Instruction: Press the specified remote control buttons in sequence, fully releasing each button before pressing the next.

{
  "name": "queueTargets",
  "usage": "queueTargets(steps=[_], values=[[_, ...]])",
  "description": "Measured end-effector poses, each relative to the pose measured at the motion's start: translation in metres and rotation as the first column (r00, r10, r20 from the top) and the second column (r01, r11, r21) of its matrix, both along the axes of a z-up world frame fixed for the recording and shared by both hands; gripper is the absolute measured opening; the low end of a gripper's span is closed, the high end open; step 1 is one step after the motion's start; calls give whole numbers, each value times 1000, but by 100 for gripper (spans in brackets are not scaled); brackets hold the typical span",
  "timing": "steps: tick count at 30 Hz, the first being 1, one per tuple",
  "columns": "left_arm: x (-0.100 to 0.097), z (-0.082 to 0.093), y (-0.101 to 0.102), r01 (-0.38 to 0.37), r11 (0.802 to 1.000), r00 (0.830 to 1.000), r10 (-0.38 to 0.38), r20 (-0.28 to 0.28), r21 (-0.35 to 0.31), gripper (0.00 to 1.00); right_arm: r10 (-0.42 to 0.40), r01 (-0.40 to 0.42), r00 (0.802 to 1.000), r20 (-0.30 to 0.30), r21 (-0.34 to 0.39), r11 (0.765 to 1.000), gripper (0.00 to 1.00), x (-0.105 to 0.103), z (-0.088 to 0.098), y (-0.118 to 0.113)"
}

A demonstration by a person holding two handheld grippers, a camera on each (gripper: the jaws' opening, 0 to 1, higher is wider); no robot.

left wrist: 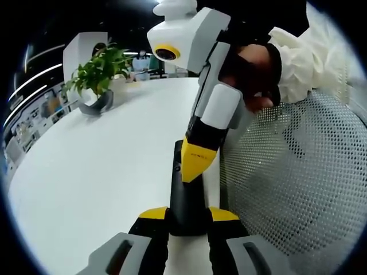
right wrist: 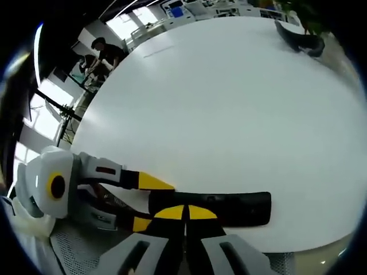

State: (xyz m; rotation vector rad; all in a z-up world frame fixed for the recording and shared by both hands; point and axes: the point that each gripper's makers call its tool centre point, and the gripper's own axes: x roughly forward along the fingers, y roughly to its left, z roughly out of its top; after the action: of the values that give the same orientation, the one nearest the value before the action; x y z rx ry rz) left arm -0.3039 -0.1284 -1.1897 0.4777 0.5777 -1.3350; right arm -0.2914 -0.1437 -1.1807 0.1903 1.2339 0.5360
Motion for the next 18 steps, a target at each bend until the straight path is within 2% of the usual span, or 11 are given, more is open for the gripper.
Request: queueTargets(steps=[5,14,18], values=[[0,0,0,0,1000,1000,0,0,1,25,30,-31,1000,-6,-21,999,0,-3,-3,1],[-1,0,-1,1,1000,1000,-1,1,5,25,61,-59,998,28,-59,996,0,-2,-5,3],[-1,0,-1,-2,1000,1000,2,-2,8,25,44,-43,999,23,-45,998,0,-1,-5,1]])
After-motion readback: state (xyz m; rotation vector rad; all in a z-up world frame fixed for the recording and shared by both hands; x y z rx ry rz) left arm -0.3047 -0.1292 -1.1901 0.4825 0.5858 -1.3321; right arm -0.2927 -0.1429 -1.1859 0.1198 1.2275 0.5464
